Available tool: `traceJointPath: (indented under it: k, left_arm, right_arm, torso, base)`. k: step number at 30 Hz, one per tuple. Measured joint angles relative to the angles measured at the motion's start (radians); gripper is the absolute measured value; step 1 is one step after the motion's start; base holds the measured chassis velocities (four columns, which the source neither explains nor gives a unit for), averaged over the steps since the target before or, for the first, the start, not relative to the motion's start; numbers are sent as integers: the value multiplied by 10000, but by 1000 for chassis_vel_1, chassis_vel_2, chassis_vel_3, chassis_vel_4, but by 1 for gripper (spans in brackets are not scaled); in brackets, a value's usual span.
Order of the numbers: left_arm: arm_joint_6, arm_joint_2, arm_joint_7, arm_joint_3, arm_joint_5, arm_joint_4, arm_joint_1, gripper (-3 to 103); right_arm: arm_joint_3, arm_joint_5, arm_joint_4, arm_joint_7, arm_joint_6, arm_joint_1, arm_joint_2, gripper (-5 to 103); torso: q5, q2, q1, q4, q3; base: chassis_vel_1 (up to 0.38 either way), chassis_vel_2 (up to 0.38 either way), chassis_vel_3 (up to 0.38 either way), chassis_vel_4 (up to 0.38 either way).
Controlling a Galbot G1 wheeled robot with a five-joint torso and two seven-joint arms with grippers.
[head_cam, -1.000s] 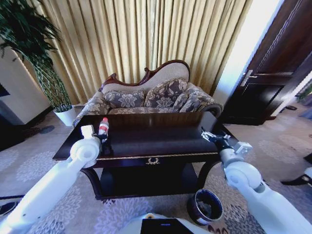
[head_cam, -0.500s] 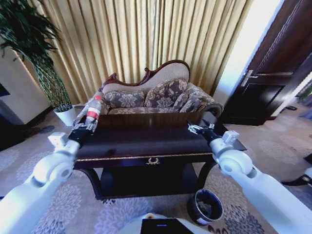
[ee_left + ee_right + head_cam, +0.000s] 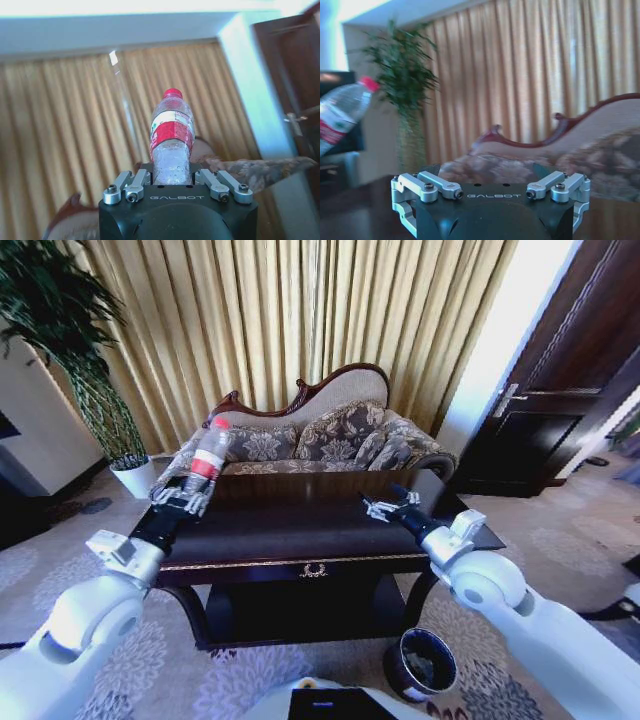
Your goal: Move to the front of the table and place the trash on the table into the trash bin.
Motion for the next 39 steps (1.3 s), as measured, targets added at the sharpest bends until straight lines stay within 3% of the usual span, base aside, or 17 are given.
traceJointPath:
  k: [1,3,5,8,9,11,17,25,33,39]
  left_arm:
    - [0,0,0,0,0,0,0,34]
    - [-642,376,492,122,555,204,-344,34]
    - [-734,439,558,139,604,239,-416,34]
    - [-1207,877,922,332,802,528,-1032,34]
    - [-1207,877,922,332,802,528,-1032,34]
    - [-1442,1050,1086,505,857,798,-1332,34]
    - [-1939,1454,1583,775,834,1600,-1822,34]
    - [-2140,1658,1815,2096,757,2463,-3391,34]
    - [-1851,1817,1743,3977,743,2199,-4932,34]
    - [-1795,1811,1708,4782,744,2200,-5544,34]
  right_arm:
    - [0,0,0,0,0,0,0,100]
    - [-656,571,-71,-137,64,950,-19,100]
    - [-756,677,-88,-149,68,1096,-20,100]
    - [-2383,1876,-672,-196,76,3279,103,100]
    - [-2383,1876,-672,-196,76,3279,103,100]
    - [-3640,2352,-1292,-195,74,4767,451,100]
    - [-5073,3154,-1929,-144,68,7016,1229,100]
    - [-5528,3362,-2126,-125,25,7652,1499,100]
    - [-5708,3363,-2229,-95,0,7845,1514,100]
    - [-5946,3360,-2305,-77,-5,8112,1546,100]
  torso:
    - [0,0,0,0,0]
    - [2,0,-1,-1,0]
    - [2,1,0,-1,0]
    - [0,0,1,0,1]
    - [0,0,1,0,1]
    - [5,-1,1,0,3]
    - [-2,-1,1,5,2]
    - [2,-1,1,-1,2]
    - [4,-1,1,-1,2]
    - [3,-1,2,1,1]
  base:
    - [0,0,0,0]
    - [0,0,0,0]
    - [0,0,0,0]
    - [0,0,0,0]
    - [0,0,0,0]
    - [0,0,0,0]
    - [0,0,0,0]
    - [0,0,0,0]
    - [0,0,0,0]
    - [0,0,0,0]
